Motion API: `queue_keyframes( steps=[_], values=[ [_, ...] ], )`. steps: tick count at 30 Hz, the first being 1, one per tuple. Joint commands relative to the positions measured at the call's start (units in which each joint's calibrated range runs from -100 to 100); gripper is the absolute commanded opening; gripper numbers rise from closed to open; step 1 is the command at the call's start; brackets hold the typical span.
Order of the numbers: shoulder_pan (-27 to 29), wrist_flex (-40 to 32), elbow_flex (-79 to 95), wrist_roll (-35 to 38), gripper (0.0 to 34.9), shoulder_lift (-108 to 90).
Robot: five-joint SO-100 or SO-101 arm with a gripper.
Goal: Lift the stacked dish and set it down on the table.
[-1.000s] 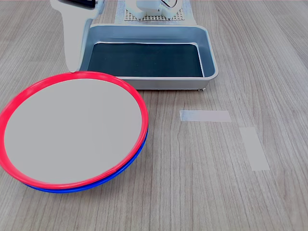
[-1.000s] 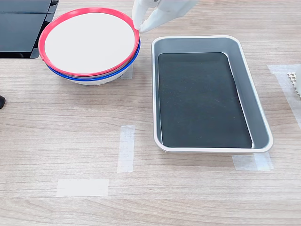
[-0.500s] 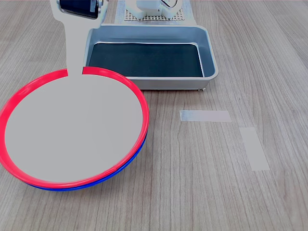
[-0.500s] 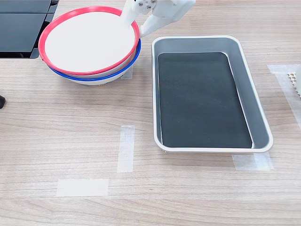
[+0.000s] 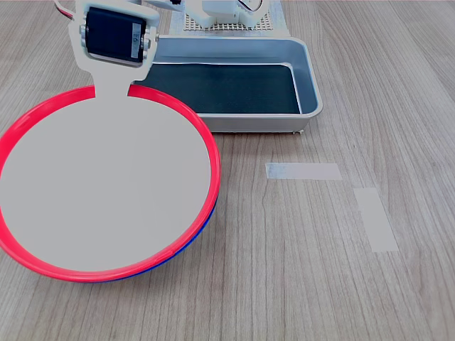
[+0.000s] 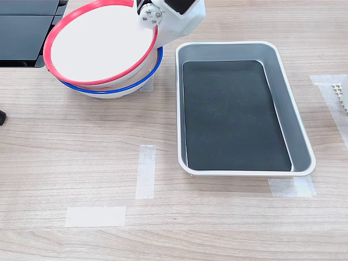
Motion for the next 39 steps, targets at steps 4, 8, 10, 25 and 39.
queue_keyframes(
  steps=[4,8,10,25,39],
  values=[
    [-0.3,1.0,-3.8,-2.4,0.0,-3.5],
    [-0.4,2.4,-3.9,-3.2,0.0,-8.6],
    [-1.0,3.5,-3.8,-3.4,0.0,-11.8],
    [-20.2,11.6,-2.7,-5.8,0.0,-17.4],
    [-27.1,9.2,-3.6,-6.3,0.0,-5.0]
  ],
)
